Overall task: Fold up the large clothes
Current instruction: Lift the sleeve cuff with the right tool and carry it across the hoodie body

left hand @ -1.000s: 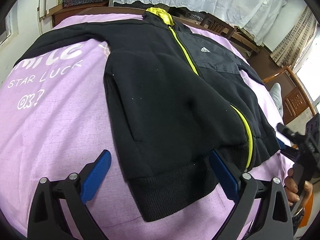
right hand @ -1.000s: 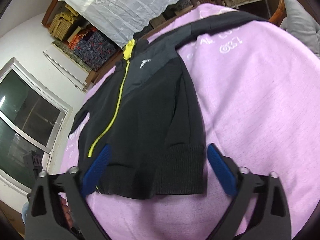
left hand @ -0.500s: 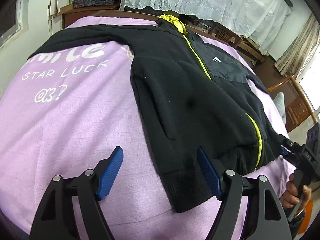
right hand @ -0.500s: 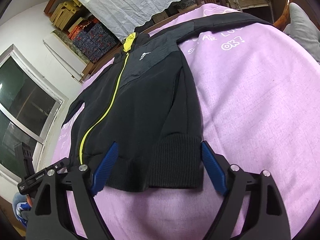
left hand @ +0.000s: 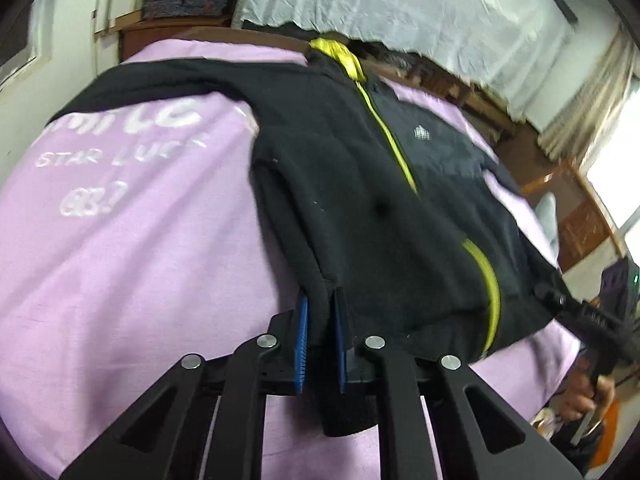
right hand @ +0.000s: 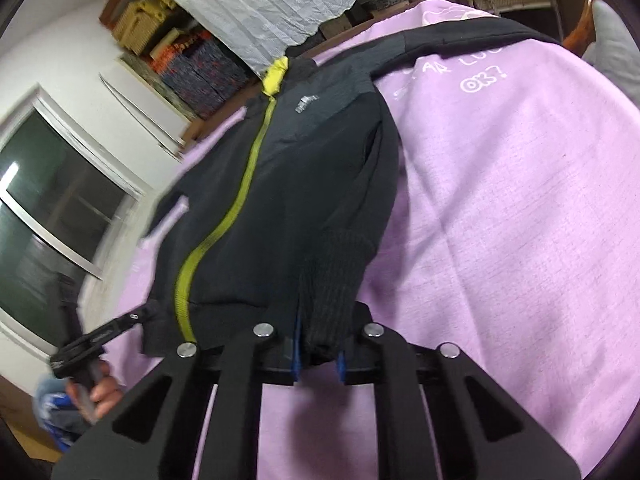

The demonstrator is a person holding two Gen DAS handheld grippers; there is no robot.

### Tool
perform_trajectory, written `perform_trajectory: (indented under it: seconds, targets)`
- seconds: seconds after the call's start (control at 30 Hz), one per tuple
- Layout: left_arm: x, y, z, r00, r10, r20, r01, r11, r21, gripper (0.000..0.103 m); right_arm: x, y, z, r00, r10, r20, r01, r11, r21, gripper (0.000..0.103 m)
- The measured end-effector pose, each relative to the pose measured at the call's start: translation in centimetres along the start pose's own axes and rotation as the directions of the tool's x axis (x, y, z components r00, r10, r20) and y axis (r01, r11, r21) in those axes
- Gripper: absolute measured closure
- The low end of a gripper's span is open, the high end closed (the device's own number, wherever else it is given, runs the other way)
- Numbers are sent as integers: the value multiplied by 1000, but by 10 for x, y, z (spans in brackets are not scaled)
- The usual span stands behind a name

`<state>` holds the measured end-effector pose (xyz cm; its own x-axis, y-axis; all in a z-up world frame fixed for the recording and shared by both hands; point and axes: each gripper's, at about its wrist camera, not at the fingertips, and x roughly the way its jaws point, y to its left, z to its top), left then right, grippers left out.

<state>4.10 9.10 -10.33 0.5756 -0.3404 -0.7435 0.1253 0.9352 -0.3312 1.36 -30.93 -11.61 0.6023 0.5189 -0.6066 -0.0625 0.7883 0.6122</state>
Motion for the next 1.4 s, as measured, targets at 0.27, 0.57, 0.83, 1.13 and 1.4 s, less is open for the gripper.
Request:
perform_trajectory:
  seconds: [0.27, 0.57, 0.83, 1.13, 1.4]
  targets:
    - [8, -5, -12, 995, 94, -38, -92, 994, 65, 90, 12, 1, -12, 990, -114, -84, 109, 992, -61, 93]
    - [-24, -17, 10, 970, 222, 97, -233, 965, 124, 45, -18, 11, 10, 987, -157, 17, 158, 984, -84, 77]
    - [34, -64, 73, 979, 198, 55, -206, 943, 261, 42, 34, 53, 73, 995, -102, -3, 99, 976, -192, 76]
    - [111, -66, 93, 956, 283, -75, -246, 916, 317, 27, 101, 7, 107, 982, -6, -187, 5, 1000, -3, 68]
    - [121, -68, 178, 922, 384, 52, -386, 898, 212, 4, 63, -69, 209, 982, -128, 135, 82, 949, 303, 35]
